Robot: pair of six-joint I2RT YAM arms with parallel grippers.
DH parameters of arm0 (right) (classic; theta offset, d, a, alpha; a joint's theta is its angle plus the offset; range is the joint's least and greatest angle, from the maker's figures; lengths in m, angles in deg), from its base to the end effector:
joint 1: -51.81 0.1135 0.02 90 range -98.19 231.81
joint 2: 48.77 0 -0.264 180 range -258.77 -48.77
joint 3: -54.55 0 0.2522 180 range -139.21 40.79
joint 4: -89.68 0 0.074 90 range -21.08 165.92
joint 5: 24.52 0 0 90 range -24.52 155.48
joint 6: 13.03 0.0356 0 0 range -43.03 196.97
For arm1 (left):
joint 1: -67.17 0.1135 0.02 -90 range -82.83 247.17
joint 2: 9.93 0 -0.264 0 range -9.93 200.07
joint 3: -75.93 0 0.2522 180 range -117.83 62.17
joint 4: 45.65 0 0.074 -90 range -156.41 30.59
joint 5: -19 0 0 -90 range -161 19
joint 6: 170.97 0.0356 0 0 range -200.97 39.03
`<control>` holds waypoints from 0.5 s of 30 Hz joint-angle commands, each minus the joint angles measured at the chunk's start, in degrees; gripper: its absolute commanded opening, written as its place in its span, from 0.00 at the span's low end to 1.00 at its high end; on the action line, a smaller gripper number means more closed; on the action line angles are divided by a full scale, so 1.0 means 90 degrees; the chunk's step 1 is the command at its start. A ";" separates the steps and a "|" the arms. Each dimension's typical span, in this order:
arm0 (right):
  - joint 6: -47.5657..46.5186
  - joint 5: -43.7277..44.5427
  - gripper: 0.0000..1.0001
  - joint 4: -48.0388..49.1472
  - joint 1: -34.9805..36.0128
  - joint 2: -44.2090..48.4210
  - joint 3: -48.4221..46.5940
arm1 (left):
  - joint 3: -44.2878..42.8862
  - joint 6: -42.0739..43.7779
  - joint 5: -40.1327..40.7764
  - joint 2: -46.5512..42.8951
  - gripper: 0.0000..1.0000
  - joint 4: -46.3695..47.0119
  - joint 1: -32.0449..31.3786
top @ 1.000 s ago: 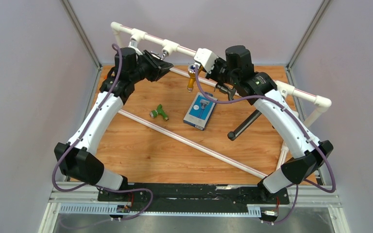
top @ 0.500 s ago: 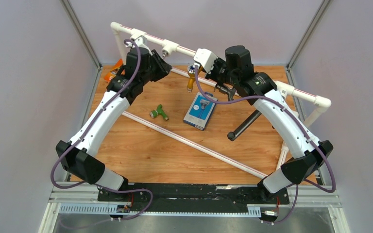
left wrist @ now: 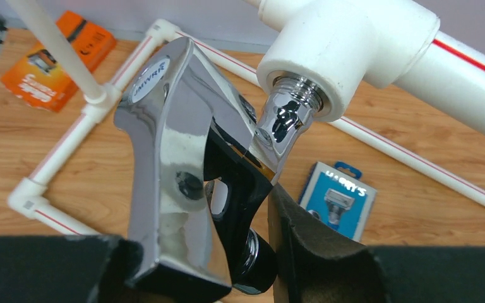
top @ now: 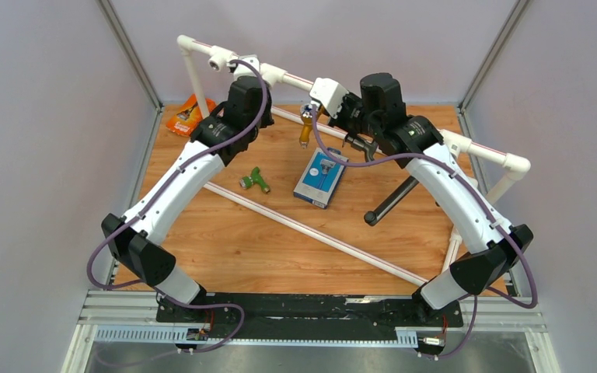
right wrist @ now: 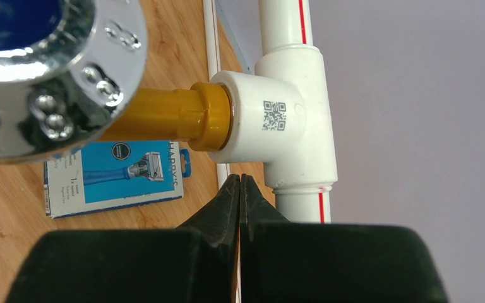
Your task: Install the water faucets
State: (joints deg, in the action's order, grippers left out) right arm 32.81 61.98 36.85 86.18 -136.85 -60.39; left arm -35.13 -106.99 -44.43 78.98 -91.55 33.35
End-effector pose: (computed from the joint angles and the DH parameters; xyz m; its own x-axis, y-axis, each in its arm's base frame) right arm 0.2750 0.1907 0.4433 0.1648 -0.7297 -0.6636 -0.6885 0.3966 -0.6071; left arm 0.2959 -0.1790 0.4299 -0.3699 -0.2245 -0.9016 -0.0051 0.9708 -0.2396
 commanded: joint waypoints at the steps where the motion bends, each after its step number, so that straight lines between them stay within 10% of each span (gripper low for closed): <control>1: 0.0151 -0.0714 0.00 -0.0981 0.0468 -0.0185 0.0257 | -0.0634 0.1015 -0.0170 0.0366 0.00 0.1442 -0.0617; 15: 0.0151 -0.0694 0.00 -0.0932 0.0478 -0.0156 0.0286 | 0.0155 0.2609 0.0633 0.0075 0.02 0.2437 -0.1056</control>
State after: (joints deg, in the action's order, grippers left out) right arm 32.75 62.00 36.96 86.18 -136.85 -60.39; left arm -34.97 -91.42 -29.16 81.42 -88.62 28.98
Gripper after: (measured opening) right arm 0.004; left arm 0.383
